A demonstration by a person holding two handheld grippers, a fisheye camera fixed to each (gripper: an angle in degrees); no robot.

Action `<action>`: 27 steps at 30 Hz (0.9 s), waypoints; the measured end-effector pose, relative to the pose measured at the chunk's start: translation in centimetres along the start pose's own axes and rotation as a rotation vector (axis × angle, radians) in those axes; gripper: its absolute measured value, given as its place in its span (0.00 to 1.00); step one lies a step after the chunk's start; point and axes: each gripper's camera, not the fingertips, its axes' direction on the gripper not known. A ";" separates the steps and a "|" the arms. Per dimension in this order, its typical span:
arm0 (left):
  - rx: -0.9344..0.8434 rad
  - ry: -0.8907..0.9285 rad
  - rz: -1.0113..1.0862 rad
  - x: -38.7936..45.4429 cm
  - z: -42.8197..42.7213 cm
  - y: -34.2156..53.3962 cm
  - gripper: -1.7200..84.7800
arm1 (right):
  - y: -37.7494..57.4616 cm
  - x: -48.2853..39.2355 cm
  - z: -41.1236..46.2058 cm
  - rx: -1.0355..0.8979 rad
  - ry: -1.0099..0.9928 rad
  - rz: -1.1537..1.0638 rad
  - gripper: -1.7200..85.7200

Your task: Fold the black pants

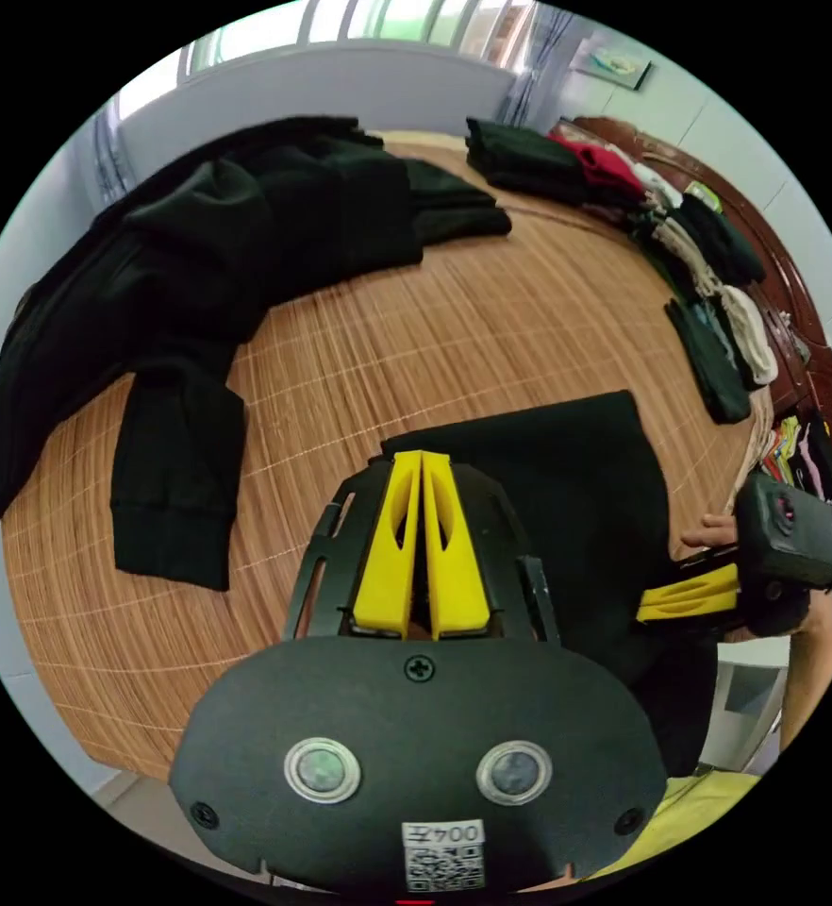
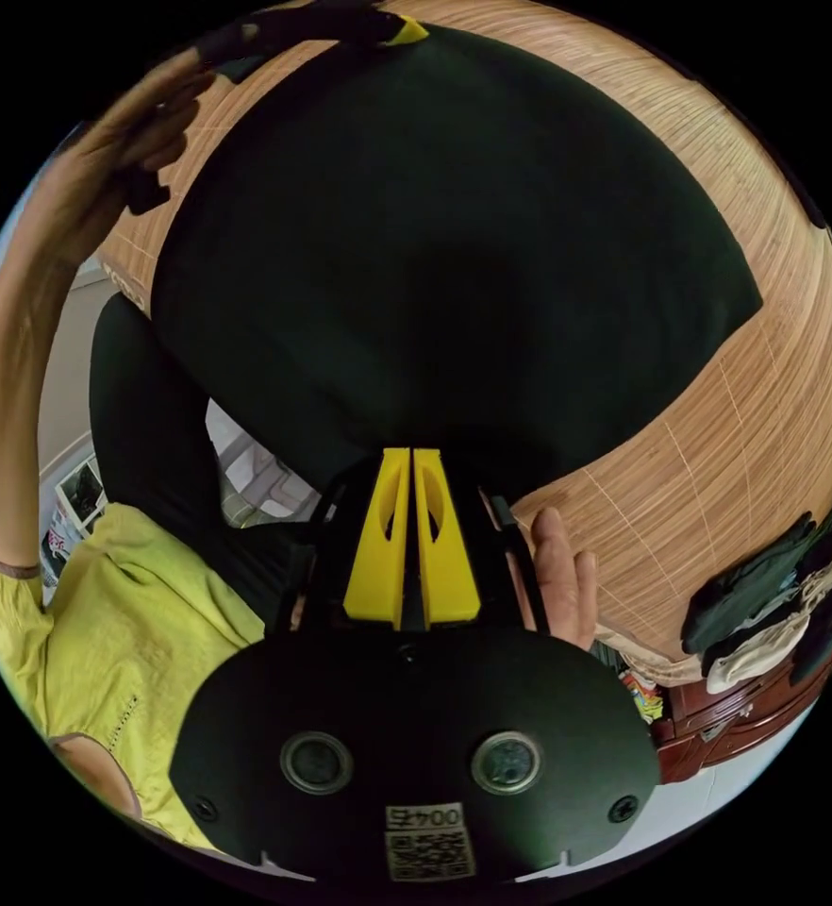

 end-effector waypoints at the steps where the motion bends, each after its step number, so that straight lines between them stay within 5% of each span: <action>1: -0.018 -0.004 0.009 -0.2 1.2 -0.5 0.02 | -0.3 0.4 0.2 0.003 -0.013 -0.001 0.01; 10: 0.053 0.165 -0.096 -2.3 -1.1 -0.4 0.02 | -0.8 1.2 1.0 0.004 0.036 0.006 0.01; 15: 0.086 0.215 0.037 1.3 -6.0 7.0 0.02 | -0.1 0.9 1.0 0.005 0.112 0.013 0.01; 19: -0.070 0.024 0.169 6.0 -2.6 13.2 0.02 | 1.5 1.0 0.8 0.031 0.163 0.025 0.02; 21: 0.018 0.006 0.179 6.3 -2.4 14.7 0.02 | 2.7 1.4 0.5 0.060 0.167 0.029 0.02; 27: -0.035 0.027 0.179 6.4 -2.0 13.2 0.02 | 9.1 6.4 -3.1 0.226 -0.123 -0.004 0.15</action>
